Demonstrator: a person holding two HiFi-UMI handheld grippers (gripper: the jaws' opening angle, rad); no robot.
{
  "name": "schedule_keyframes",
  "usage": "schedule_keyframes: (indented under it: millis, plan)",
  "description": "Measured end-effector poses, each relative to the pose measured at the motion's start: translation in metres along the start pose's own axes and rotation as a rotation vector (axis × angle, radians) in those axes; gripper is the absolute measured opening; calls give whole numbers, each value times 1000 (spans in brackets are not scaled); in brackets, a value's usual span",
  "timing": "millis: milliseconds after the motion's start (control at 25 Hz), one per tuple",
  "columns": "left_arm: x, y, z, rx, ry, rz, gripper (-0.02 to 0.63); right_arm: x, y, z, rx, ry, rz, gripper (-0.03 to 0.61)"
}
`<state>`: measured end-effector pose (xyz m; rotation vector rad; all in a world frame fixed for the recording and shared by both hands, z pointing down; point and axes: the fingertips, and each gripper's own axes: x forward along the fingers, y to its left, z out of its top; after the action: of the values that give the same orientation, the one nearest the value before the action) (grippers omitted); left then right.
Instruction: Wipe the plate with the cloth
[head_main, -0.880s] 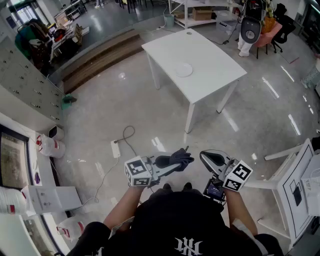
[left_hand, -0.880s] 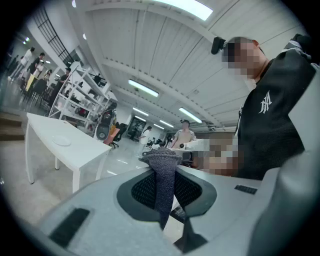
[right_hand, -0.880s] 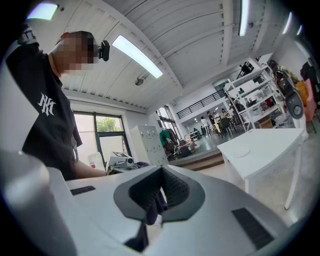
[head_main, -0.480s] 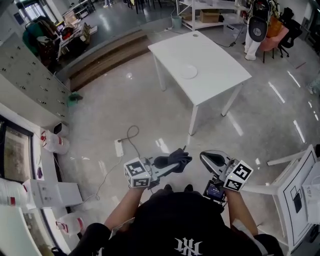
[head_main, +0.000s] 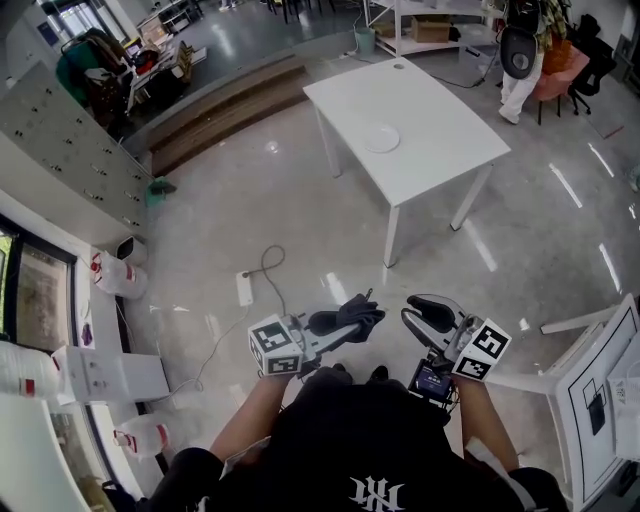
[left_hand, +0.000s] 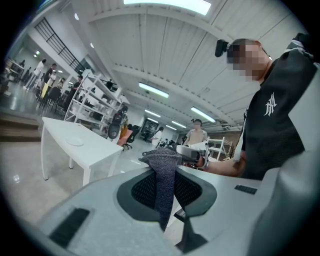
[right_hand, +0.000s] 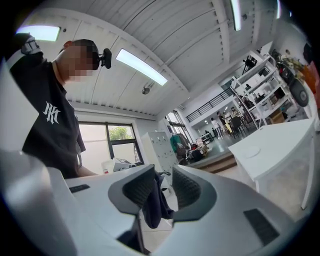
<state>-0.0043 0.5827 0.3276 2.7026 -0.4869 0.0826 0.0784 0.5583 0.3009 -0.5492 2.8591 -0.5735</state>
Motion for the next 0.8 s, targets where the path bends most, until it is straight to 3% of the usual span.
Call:
schedule_keyframes:
  millis: [40,400,800]
  plan:
    - [0,0,-1,-2,1,7,51,-1,-1,0,4,1,5,94]
    - [4,13,-7,-17,11,35,51,-15,-24,-5,35,2,-17,87]
    - [11,92,15,-23,6,16,51,26,-86,5,58,42,-68,87]
